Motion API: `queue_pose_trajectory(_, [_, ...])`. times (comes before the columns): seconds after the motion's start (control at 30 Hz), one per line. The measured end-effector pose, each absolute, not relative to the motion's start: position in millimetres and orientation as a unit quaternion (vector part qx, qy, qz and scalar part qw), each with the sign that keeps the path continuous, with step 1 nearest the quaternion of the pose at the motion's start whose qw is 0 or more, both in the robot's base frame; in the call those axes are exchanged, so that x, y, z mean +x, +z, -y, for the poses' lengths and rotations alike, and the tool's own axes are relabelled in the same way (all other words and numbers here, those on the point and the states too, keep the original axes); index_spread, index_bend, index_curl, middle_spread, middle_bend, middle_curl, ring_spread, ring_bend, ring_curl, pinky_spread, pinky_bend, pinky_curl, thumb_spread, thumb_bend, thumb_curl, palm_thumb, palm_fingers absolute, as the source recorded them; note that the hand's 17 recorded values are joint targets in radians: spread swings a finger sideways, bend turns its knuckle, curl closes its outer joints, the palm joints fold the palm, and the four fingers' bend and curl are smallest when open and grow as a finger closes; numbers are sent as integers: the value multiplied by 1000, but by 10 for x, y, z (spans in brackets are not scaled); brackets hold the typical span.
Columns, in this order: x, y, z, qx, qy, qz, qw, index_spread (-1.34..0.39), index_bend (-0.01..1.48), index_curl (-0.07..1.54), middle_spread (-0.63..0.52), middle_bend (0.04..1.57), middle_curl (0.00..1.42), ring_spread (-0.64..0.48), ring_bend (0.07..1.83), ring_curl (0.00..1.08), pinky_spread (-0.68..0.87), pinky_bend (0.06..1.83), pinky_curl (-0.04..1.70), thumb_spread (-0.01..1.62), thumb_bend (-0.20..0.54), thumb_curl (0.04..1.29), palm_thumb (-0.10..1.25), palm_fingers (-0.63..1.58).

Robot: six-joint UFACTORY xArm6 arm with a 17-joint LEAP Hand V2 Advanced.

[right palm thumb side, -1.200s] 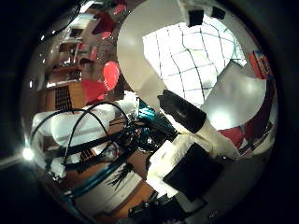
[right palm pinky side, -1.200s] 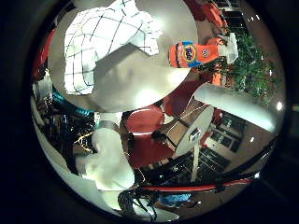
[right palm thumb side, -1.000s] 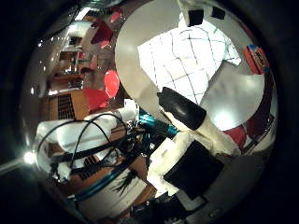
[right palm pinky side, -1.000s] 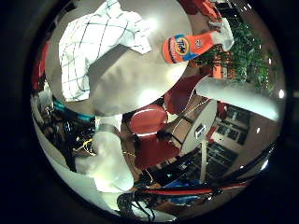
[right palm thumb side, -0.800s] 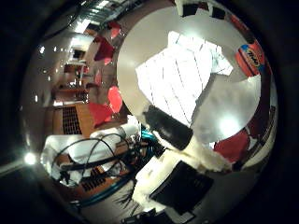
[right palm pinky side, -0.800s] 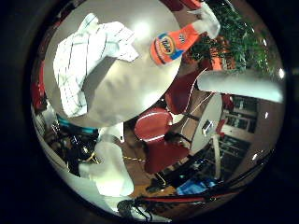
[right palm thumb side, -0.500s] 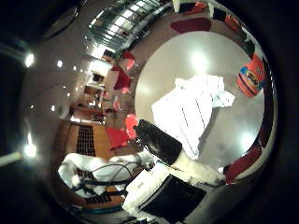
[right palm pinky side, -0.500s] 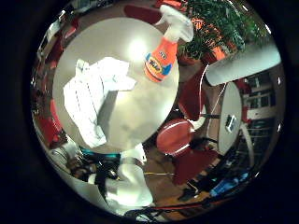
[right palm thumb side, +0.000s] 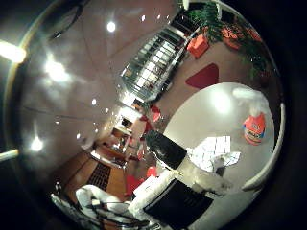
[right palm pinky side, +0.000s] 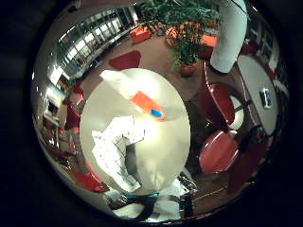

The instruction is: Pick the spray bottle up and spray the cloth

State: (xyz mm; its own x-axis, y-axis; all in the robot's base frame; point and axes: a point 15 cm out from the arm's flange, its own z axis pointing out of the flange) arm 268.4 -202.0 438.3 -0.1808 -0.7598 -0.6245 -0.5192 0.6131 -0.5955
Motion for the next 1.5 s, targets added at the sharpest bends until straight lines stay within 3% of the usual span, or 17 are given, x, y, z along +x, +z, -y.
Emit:
queue_pose_trajectory(0.33, [2343,3615,2445,-360,-123,-764,521,-156,150,270,132,361,401,193,583,289,415,562,267,1118,-20,285,500,191])
queue_pose_trajectory(0.97, [2298,2604,2794,-250,-68,-741,619,-145,161,295,89,384,394,158,642,289,407,557,246,1118,-20,312,559,223])
queue_pose_trajectory(1.5, [2705,2400,2628,-285,-4,-729,622,-144,161,304,121,359,382,169,612,276,406,534,242,1088,-29,298,507,177])
